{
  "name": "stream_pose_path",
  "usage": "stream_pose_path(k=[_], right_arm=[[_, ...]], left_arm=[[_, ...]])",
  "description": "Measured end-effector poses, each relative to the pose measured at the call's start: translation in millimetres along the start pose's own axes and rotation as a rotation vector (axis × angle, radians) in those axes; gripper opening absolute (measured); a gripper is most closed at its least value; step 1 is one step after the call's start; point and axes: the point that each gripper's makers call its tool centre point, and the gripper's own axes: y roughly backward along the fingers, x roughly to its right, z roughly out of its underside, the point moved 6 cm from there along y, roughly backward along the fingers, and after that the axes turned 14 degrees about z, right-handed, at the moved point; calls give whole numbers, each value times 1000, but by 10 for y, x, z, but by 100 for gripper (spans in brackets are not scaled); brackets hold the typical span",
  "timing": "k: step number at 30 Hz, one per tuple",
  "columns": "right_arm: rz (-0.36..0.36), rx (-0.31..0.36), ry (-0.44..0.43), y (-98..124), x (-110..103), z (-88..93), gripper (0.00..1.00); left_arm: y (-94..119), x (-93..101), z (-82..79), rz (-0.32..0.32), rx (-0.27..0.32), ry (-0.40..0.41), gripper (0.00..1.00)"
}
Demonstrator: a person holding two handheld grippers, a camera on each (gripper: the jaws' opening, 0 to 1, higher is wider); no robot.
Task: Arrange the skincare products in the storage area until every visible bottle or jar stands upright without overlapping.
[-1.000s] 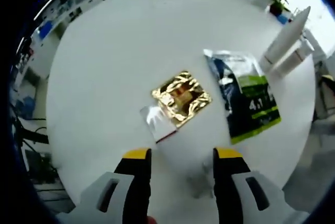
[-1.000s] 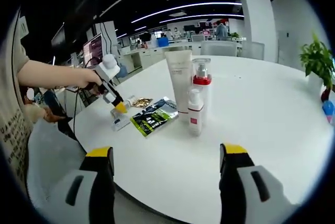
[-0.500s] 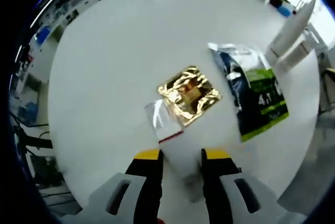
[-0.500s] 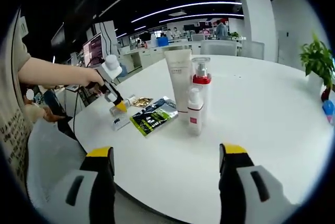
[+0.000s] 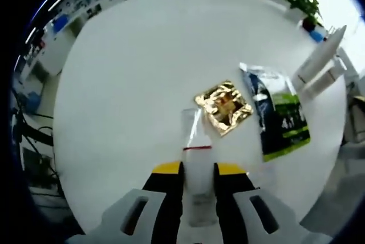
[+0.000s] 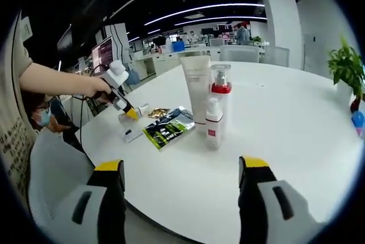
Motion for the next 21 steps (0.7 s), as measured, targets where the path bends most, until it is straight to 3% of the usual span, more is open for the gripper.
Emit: stream_pose_path(k=[5, 10, 15, 21], right_arm=[[-8, 4, 6, 3, -15, -4, 82], [-18, 10, 15, 9, -31, -10, 82], [-42, 27, 10, 21, -63, -31, 83], [-64, 44, -10, 35, -84, -57, 83]], left_arm=[[116, 76, -32, 34, 76, 49, 17], [272, 324, -69, 124, 195, 104, 17], [405, 520, -62, 187, 257, 116, 17], [607, 823, -130, 341, 408, 174, 17]])
